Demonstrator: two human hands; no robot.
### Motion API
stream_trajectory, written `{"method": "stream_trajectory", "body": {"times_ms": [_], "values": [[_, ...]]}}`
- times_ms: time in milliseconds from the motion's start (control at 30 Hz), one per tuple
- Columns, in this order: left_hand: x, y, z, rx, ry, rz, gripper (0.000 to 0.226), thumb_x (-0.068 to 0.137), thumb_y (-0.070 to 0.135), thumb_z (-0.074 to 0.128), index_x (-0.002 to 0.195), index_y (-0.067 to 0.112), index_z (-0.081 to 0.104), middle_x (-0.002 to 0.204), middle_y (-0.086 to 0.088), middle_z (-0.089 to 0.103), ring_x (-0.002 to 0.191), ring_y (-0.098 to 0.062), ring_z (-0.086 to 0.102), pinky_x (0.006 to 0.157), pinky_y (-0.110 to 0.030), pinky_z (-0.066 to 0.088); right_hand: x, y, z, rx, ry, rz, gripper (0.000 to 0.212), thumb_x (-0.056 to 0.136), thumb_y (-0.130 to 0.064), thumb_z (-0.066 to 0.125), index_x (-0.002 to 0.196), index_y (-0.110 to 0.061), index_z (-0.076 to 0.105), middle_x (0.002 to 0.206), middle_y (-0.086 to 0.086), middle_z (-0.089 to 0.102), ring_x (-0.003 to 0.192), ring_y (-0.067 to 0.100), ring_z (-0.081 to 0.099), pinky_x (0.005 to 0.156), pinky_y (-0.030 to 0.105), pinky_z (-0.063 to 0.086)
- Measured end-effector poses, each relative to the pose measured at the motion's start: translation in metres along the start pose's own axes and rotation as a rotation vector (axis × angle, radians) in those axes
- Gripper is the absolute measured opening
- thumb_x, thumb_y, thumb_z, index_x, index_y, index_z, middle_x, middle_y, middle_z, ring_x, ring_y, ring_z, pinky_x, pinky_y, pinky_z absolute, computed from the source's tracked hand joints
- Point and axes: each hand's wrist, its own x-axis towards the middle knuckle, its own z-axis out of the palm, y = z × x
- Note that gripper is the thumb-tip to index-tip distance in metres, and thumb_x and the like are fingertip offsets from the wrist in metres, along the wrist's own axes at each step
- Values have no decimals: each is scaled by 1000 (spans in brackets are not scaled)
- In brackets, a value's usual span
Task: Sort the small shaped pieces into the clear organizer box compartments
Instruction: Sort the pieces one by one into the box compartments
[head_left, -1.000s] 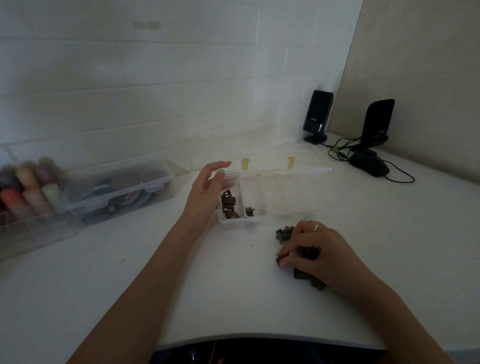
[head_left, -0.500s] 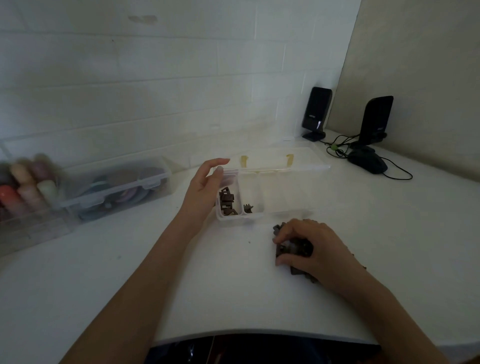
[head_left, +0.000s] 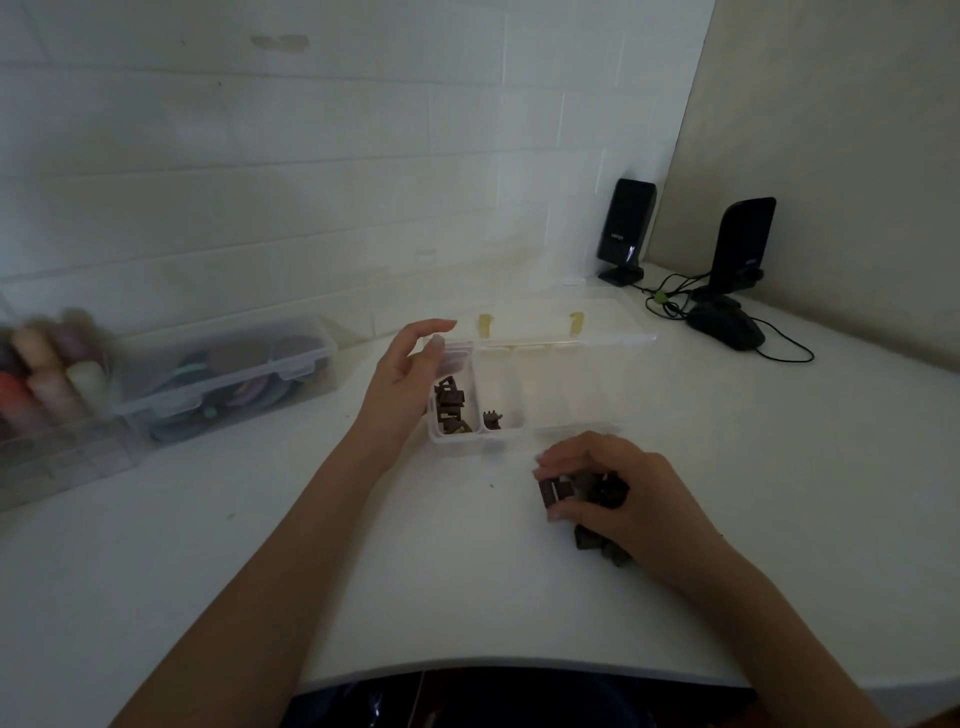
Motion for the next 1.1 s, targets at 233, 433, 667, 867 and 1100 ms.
{"method": "stream_trajectory", "body": {"times_ms": [233, 433, 667, 867, 1100], "values": [[0, -1, 1, -7, 1, -4, 20, 101, 28, 45, 103, 37, 63, 95, -6, 70, 95, -10, 69, 76, -37, 45, 7, -6, 0, 83, 71, 14, 29, 70, -13, 78, 93, -28, 67, 89, -15, 67, 77, 6, 62, 68, 8, 46], [-1, 1, 1, -8, -6, -4, 19, 100, 29, 45, 103, 37, 62, 93, 3, 71, 91, -5, 68, 75, -36, 51, 54, -26, 4, 89, 124, -116, 27, 74, -10, 75, 96, -22, 64, 93, -12, 65, 82, 8, 63, 76, 20, 53], [-7, 7, 2, -13, -45, 65, 25, 103, 21, 40, 119, 14, 57, 70, 13, 70, 65, 1, 64, 55, -14, 46, 103, -41, 25, -375, 6, -231, 11, 76, -18, 71, 76, -17, 61, 84, -5, 63, 84, 10, 50, 84, 32, 37], [-5, 5, 0, -5, -45, 58, 22, 102, 24, 42, 116, 20, 59, 69, -1, 63, 60, -4, 58, 53, -17, 45, 106, -46, 34, -723, 31, -202, 5, 81, -36, 61, 77, -32, 61, 70, -16, 55, 90, 11, 45, 81, 33, 17], [-6, 7, 0, -28, -56, 35, 21, 102, 23, 42, 115, 23, 58, 70, 7, 67, 62, -4, 61, 54, -16, 46, 105, -44, 29, -650, 21, -217, 10, 86, -36, 58, 85, -36, 68, 73, -14, 57, 91, 11, 48, 82, 33, 21]]}}
